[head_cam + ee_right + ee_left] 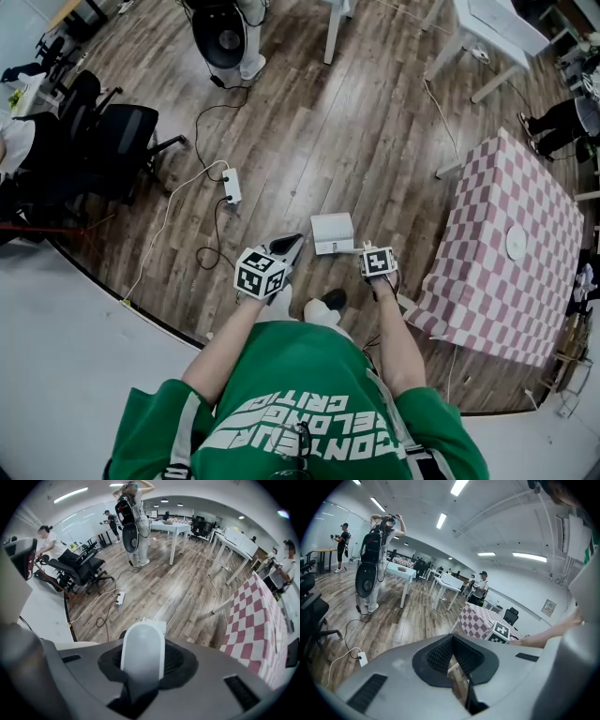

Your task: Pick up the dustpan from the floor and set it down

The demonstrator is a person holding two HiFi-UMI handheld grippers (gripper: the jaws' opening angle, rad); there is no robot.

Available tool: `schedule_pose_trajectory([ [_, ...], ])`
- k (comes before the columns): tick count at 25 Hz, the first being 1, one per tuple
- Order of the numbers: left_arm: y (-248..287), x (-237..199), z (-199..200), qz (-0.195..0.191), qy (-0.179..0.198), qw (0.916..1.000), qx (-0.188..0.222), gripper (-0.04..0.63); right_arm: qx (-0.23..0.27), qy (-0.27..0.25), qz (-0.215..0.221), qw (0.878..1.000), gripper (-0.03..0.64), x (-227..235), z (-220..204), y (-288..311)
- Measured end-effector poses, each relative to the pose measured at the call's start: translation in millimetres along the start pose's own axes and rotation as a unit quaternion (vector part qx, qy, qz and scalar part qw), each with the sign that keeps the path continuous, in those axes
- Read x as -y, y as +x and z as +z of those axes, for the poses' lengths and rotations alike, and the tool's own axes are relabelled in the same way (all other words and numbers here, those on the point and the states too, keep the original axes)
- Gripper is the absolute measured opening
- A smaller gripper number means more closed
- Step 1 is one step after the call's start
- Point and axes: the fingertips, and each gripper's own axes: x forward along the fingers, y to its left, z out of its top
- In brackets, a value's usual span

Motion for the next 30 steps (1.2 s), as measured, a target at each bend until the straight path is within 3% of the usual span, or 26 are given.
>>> schedule_pose_trajectory([
  [9, 7.5, 6.0, 14.3, -0.013, 0.011, 0.9998, 0.011, 0.003, 0.039, 0.007, -0.006, 0.999, 0.107, 10.1, 9.9, -48.3],
  [16, 23.2, 13.5, 33.7, -0.032, 0.026, 0.9990, 0.018, 0.003, 0.097, 0.010, -0.028, 0.995, 0.107, 28.4, 27.5, -103.9],
  [30, 53.2, 44.0, 81.7, -0.077, 0.069, 0.9940, 0.035, 0.004, 0.221, 0.043, -0.079, 0.971, 0.107, 53.4, 48.2, -231.4],
])
